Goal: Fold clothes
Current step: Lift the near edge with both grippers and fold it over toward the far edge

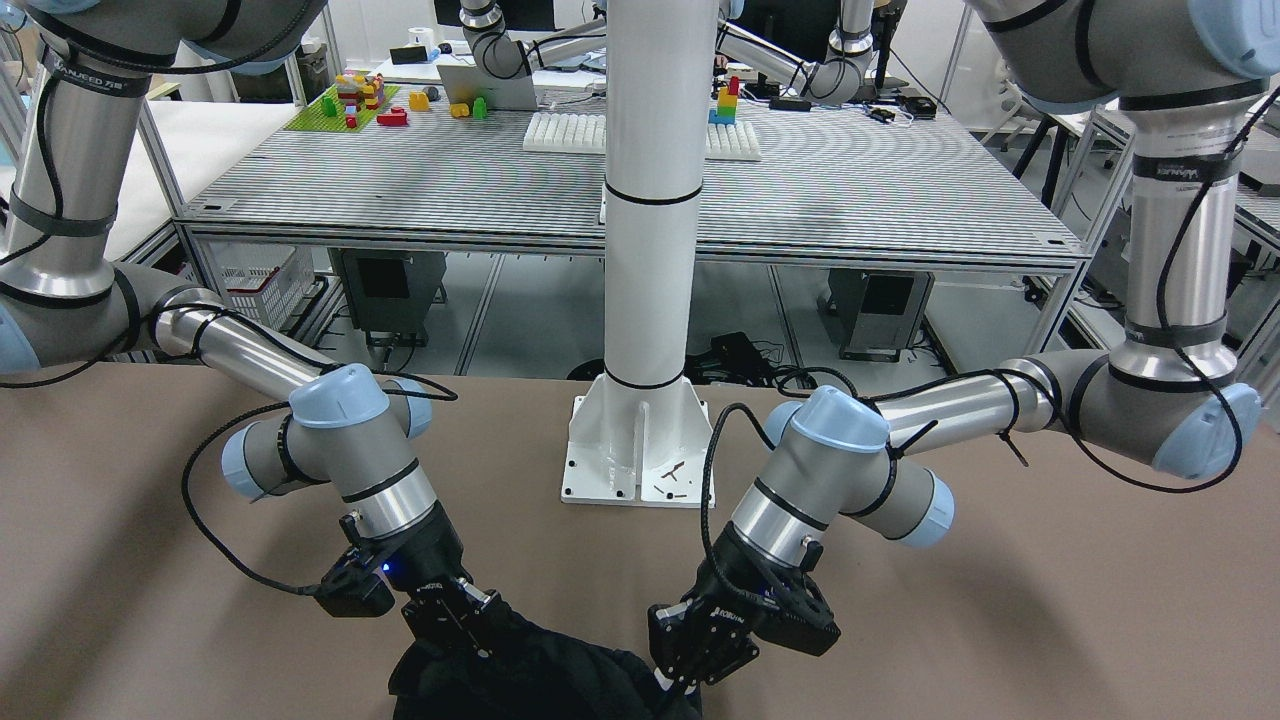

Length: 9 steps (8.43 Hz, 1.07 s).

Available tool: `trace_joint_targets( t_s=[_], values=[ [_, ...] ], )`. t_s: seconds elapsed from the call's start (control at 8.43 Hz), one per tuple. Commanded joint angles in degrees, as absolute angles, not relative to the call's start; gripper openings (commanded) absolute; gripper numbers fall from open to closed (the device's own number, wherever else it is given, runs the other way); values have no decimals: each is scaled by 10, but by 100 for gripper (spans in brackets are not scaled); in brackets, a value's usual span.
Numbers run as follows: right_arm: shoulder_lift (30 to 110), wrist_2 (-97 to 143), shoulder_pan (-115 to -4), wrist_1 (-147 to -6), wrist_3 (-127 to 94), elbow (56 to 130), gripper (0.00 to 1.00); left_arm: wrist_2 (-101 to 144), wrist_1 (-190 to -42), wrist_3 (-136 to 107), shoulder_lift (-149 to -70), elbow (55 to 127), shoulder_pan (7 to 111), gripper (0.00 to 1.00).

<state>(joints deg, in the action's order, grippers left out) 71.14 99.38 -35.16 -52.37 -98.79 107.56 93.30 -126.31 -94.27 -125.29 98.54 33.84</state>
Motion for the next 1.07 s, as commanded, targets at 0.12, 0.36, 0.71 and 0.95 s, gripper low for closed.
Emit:
trace_joint_targets(
  t_s=[0.12, 0.36, 0.71, 0.95],
  values=[
    [648, 976, -381, -520, -940, 992, 0, 940, -1262, -913, -1278, 926, 365, 0],
    [621, 970, -382, -519, -939, 947, 0, 938, -1263, -910, -1278, 914, 366, 1],
    [617, 979, -402, -520, -915, 937, 94, 932, -1264, -909, -1281, 898, 372, 95],
    [618, 1045, -440, -520, -896, 938, 94, 944, -1260, -911, -1292, 894, 407, 95]
  ],
)
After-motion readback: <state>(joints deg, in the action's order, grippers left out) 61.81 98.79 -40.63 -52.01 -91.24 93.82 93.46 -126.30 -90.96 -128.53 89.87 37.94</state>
